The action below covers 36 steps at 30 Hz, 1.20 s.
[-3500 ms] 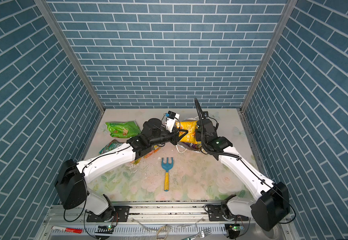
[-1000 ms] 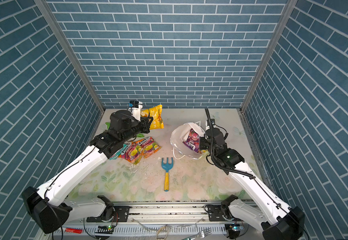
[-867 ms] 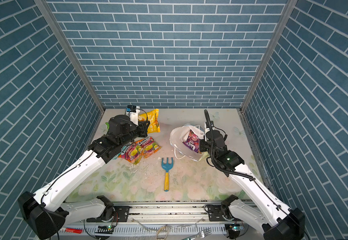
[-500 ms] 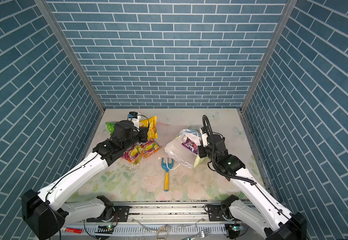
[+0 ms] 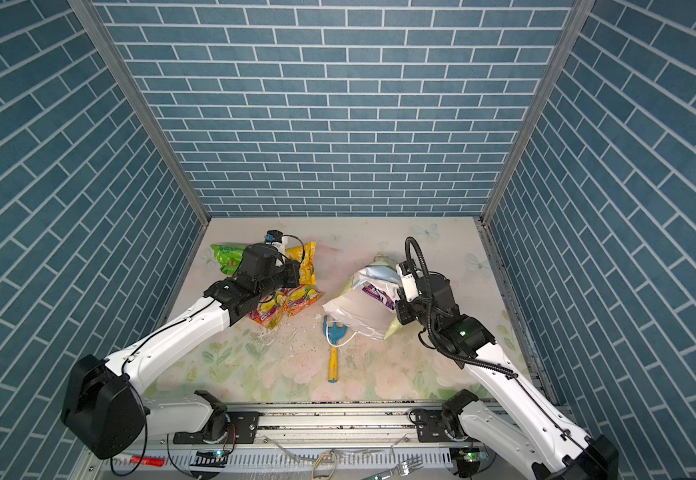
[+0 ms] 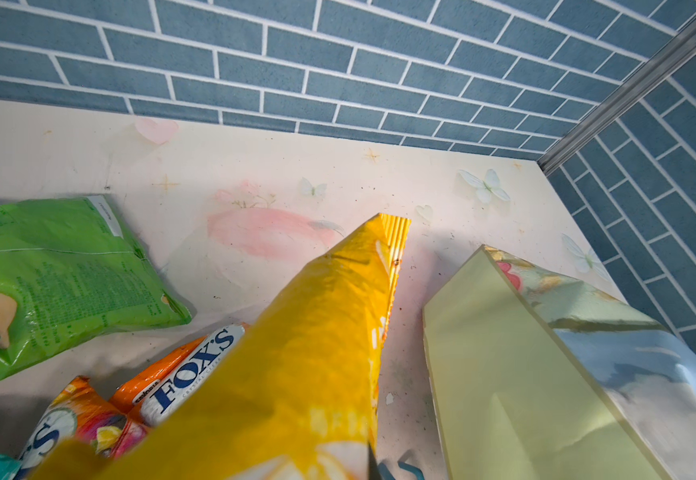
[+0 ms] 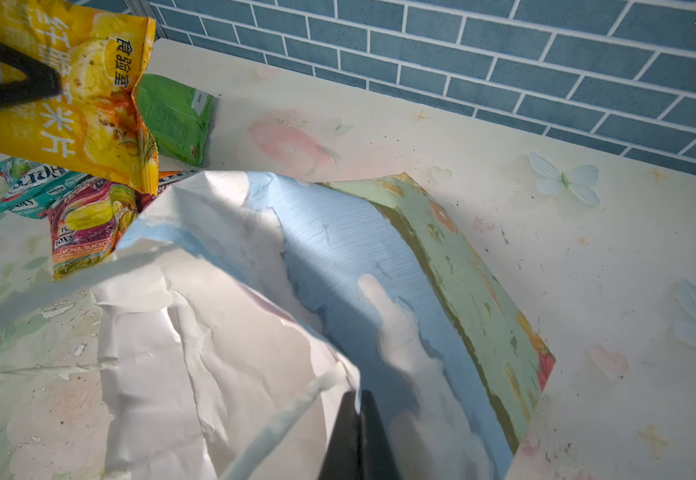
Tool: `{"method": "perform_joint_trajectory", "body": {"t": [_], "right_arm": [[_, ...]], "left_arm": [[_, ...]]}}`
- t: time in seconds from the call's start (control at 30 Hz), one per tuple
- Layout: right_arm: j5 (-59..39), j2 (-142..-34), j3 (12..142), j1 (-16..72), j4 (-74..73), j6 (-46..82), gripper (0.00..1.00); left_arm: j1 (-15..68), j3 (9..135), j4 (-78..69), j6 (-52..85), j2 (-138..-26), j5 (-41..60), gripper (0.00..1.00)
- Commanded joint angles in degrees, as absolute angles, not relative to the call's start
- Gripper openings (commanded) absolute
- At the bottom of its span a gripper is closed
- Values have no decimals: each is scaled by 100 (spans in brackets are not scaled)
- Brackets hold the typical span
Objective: Take the snacks out of the paper bag
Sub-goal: 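Lower the left gripper and release the yellow corn snack onto the pile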
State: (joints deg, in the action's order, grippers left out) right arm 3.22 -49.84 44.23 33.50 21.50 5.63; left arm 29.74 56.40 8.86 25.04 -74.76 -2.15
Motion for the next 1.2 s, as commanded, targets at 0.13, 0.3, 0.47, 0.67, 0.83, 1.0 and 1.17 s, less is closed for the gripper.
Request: {"method": "perform_joint_trajectory", "body": {"t": [0.13,0.3,0.47,0.67,0.83,1.0,1.17], "right_arm": [[700,-4806,4154,3367,2518,473,0],[916,-4684,4062,3366,2459,551,0],[1107,-4532,4040,3369,2462,648,0],[1195,-4472,4036,3363,2532,806,0],[1170,-4485,4043,3367,2537,931,0],[1178,-4513,4049,3367,2516,982,0],[1168,-4592,4074,3368,2464,1001,0]], "left_arm": [[2477,5432,556,2537,-7634,-301,0],[2110,5523,491,2507,-7946,-226,0],[2015,5646,497,2248,-8138,-488,0],[1892,5977,506,2067,-8721,-707,0],[1767,6337,451,2083,-9395,-739,0],[1705,6719,351,2110,-9991,-651,0],[1689,7163,508,1980,-10407,-567,37]]}}
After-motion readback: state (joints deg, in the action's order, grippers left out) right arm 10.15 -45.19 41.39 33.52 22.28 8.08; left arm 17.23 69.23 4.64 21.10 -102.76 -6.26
